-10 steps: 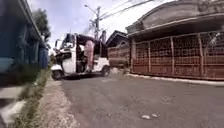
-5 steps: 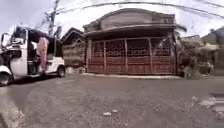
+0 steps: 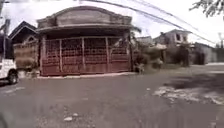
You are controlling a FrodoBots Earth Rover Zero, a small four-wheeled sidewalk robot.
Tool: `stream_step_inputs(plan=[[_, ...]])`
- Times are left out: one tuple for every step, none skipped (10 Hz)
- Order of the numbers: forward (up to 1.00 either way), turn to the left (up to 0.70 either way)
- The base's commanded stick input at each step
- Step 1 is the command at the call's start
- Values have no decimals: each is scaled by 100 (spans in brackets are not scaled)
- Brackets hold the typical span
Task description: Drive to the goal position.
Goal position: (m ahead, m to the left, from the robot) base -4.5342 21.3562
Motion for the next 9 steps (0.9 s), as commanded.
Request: stream_step_inputs(plan=[[70, 0], [70, 0], [70, 0], [70, 0], [70, 0], [70, 0], [70, 0], [70, 0], [70, 0]])
